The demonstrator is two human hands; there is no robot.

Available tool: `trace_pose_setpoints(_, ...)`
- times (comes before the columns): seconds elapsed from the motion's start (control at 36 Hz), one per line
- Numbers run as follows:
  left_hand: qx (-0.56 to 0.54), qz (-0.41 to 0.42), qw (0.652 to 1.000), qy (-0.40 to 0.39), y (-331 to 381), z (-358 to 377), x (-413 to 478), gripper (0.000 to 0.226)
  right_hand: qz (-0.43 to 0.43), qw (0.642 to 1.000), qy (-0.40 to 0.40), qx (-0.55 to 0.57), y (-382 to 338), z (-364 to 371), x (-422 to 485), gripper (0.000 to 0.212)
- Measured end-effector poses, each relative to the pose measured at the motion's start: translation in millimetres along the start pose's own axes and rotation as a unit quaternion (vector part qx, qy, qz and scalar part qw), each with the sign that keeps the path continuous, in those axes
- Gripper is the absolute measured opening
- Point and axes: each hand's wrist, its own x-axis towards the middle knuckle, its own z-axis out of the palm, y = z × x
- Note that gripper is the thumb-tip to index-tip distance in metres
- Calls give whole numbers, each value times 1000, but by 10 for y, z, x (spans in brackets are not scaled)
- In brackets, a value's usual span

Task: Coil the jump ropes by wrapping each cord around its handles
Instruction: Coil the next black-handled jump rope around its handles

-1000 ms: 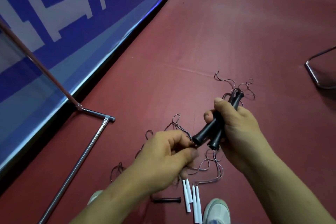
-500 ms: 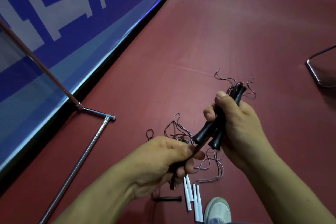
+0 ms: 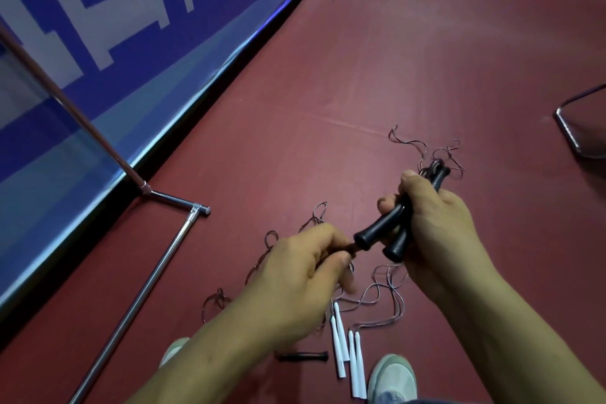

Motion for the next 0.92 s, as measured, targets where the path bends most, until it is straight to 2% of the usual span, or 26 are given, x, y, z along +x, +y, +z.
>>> trace_pose_setpoints(0.08,-127,-78,988,-47,77,-80,47,9,30,997,-54,-37,-13,-13,-1,20)
trace_pose_setpoints(0.14,-175,-109,976,-65,82,-135,69,13,47,991,-90,-84,10,-12,-5,20)
trace_pose_setpoints(0.22,-101,-88,990,-37,88,-148,78,12,15,981,-76,-177,66,4,18,26)
trace_pose_setpoints(0.31,-25,-61,998,4,147,-91,43,7,-84,944,-29,-317,93,42,57,37)
trace_pose_setpoints(0.36,7,-48,999,22,204,-57,-9,11,-144,928,-8,-344,115,77,55,35)
trace_pose_setpoints(0.47,121,-16,992,38,278,48,-99,38,-226,922,42,-312,223,132,26,23)
trace_pose_setpoints(0.56,193,-8,978,79,309,151,-125,48,-221,942,71,-243,265,199,-38,21)
trace_pose_setpoints(0.64,211,14,970,121,312,178,-98,52,-205,954,78,-206,289,249,-63,22)
trace_pose_setpoints(0.86,160,41,974,155,253,144,-32,28,-190,966,79,-159,303,301,-63,24)
trace_pose_setpoints(0.92,160,41,973,162,255,171,-46,34,-164,973,73,-143,306,302,-58,26)
